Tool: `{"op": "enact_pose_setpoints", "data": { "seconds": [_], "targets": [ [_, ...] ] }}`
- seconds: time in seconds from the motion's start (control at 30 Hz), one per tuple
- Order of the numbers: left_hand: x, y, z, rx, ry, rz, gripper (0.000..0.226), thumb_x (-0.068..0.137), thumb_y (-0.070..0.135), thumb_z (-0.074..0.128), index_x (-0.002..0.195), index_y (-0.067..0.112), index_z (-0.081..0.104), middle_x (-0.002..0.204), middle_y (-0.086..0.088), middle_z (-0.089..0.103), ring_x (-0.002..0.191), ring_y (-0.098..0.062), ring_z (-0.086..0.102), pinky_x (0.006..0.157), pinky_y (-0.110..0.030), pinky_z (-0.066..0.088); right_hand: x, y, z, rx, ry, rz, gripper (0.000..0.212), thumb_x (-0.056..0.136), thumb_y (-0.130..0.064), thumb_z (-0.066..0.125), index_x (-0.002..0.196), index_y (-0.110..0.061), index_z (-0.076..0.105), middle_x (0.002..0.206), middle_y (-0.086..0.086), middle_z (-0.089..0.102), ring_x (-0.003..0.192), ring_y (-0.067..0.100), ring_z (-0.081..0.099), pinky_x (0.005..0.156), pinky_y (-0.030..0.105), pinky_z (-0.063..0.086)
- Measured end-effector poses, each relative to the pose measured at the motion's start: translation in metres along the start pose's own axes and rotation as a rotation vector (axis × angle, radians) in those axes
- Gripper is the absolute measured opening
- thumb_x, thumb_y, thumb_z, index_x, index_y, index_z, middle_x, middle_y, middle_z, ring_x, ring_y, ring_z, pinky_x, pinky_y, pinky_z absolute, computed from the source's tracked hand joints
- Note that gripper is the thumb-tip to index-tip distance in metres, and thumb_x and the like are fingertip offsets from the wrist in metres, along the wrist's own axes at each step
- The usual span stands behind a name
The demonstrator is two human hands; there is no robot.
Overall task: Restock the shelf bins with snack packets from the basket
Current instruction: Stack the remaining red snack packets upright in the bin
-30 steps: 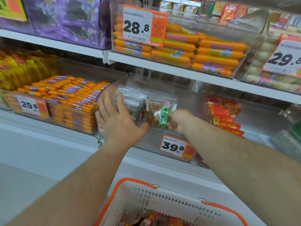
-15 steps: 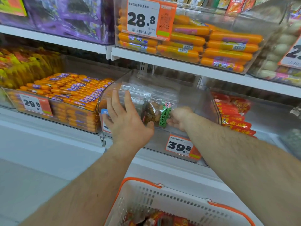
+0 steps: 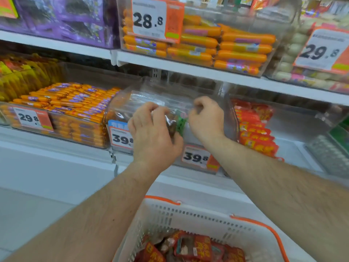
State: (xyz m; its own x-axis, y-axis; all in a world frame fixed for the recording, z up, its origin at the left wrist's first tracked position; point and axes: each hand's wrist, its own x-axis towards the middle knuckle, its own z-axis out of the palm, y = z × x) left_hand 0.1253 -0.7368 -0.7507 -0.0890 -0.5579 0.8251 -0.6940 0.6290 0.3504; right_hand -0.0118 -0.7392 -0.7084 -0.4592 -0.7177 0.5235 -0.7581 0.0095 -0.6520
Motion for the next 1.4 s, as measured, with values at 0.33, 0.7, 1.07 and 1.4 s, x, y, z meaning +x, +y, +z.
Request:
{"op": "enact_pose_setpoints", "data": {
  "seconds": [0.33, 0.7, 1.07, 1.4],
  "targets": [
    [-0.101, 0.064, 0.021, 0.036, -1.24, 0.314, 0.045, 0.086, 0.03, 0.057, 0.127, 0.016, 0.049, 0.125, -0.006, 0.056, 0.109, -0.03, 0.056, 0.088, -0.038, 0.042, -0.154, 0.107, -0.039, 0.16, -0.041, 0.136, 0.01, 0.088, -0.006, 0.057, 0.09, -0.011, 0.066, 0.084, -0.002, 0.059, 0.073, 0.02, 0.054, 0.067, 0.028, 0.041],
    [-0.143, 0.074, 0.026, 0.155, -1.798, 0.406, 0.023, 0.095, 0.03, 0.052, 0.102, 0.01, 0.06, 0.091, -0.005, 0.062, 0.073, -0.021, 0.054, 0.066, -0.033, 0.044, -0.316, 0.307, -0.008, -0.487, -0.903, 0.802, 0.049, 0.055, -0.057, 0.058, 0.093, -0.028, 0.068, 0.092, -0.004, 0.07, 0.09, 0.023, 0.068, 0.074, 0.033, 0.055],
    [-0.149, 0.07, 0.033, 0.175, -1.841, 0.396, 0.02, 0.096, 0.03, 0.053, 0.11, 0.017, 0.06, 0.108, -0.002, 0.062, 0.091, -0.022, 0.058, 0.08, -0.036, 0.05, -0.269, 0.282, -0.038, -0.597, -0.839, 0.808, 0.021, 0.084, -0.022, 0.065, 0.102, -0.012, 0.066, 0.102, 0.005, 0.068, 0.096, 0.024, 0.066, 0.072, 0.028, 0.051],
    [-0.138, 0.084, 0.037, -0.283, -1.581, -0.134, 0.069, 0.09, 0.051, 0.061, 0.145, 0.022, 0.033, 0.135, 0.004, 0.054, 0.106, -0.012, 0.056, 0.086, -0.024, 0.044, -0.15, 0.205, -0.13, -0.414, -0.959, 0.302, 0.019, 0.081, -0.011, 0.073, 0.069, -0.015, 0.059, 0.073, 0.001, 0.058, 0.072, 0.018, 0.055, 0.064, 0.03, 0.042]
  ]
}}
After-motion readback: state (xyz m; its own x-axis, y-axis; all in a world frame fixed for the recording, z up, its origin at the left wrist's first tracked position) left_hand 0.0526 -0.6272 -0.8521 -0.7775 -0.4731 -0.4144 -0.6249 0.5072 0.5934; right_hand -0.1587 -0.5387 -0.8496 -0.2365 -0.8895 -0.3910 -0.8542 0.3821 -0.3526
